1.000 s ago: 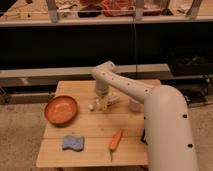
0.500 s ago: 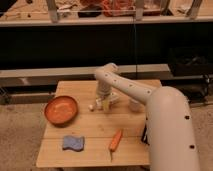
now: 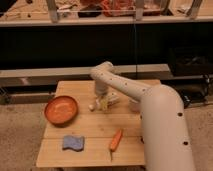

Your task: Stand the bottle upright

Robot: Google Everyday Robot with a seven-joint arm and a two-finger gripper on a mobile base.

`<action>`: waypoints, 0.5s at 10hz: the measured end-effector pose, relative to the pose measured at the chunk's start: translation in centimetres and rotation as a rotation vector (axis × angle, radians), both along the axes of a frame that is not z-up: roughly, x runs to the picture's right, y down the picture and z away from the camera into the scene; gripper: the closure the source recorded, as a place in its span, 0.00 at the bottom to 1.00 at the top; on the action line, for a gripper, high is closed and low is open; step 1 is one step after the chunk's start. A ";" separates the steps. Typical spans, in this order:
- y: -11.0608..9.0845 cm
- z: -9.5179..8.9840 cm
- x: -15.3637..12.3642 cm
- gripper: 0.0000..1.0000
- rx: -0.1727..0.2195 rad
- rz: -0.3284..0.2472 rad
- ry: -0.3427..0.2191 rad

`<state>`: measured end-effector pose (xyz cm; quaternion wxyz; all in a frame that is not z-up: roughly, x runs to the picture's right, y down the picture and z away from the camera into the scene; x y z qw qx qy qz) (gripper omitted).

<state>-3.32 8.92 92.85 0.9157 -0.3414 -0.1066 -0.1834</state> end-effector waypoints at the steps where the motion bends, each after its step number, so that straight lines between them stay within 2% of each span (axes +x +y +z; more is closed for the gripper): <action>1: 0.1 0.2 -0.3 0.20 -0.005 -0.011 0.012; 5: 0.8 1.2 0.3 0.20 -0.014 -0.024 0.065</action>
